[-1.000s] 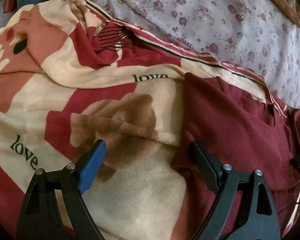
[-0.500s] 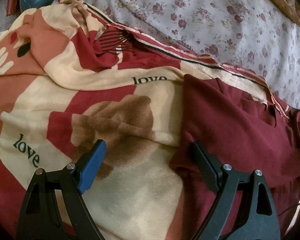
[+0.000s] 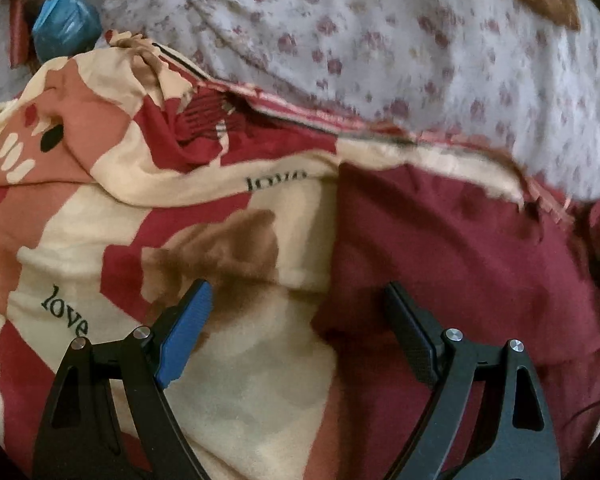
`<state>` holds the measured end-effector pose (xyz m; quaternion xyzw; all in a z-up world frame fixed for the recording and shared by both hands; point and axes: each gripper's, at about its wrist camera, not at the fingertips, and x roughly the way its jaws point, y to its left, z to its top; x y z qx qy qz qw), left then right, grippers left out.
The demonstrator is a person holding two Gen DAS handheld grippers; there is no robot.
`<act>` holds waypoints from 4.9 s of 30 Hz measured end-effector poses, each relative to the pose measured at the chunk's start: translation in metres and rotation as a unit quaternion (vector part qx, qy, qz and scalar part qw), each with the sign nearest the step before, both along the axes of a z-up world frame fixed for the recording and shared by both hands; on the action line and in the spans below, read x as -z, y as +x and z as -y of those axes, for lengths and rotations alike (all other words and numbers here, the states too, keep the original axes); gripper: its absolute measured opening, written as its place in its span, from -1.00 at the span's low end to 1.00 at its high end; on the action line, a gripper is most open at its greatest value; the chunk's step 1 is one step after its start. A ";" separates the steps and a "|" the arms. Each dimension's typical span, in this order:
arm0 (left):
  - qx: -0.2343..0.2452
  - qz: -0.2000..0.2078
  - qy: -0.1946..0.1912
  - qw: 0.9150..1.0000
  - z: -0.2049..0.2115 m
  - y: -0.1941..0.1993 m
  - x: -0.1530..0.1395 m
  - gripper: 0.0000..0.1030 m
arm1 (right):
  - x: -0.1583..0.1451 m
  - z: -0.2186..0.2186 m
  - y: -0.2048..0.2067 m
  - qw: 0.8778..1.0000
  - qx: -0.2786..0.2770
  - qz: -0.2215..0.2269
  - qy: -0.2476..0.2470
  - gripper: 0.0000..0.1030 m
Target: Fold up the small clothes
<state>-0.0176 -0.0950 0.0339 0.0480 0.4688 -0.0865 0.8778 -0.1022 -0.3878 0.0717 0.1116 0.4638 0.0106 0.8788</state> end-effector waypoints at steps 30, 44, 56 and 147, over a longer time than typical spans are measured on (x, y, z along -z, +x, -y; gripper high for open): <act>0.002 -0.028 -0.023 0.999 -0.003 0.009 0.010 0.70 | 0.026 -0.093 0.095 0.991 -0.109 -0.023 -0.080 -0.90; 0.053 0.021 -0.058 0.997 0.014 -0.018 -0.018 0.70 | 0.038 0.004 -0.043 0.998 0.025 -0.042 -0.037 -0.41; 0.093 0.004 -0.008 0.996 0.044 -0.027 0.005 0.70 | 0.002 0.053 -0.062 0.998 0.065 -0.004 -0.004 -0.33; 0.044 0.021 -0.082 0.995 0.022 -0.011 -0.006 0.70 | 0.007 0.230 0.016 0.969 0.182 0.040 0.160 -0.88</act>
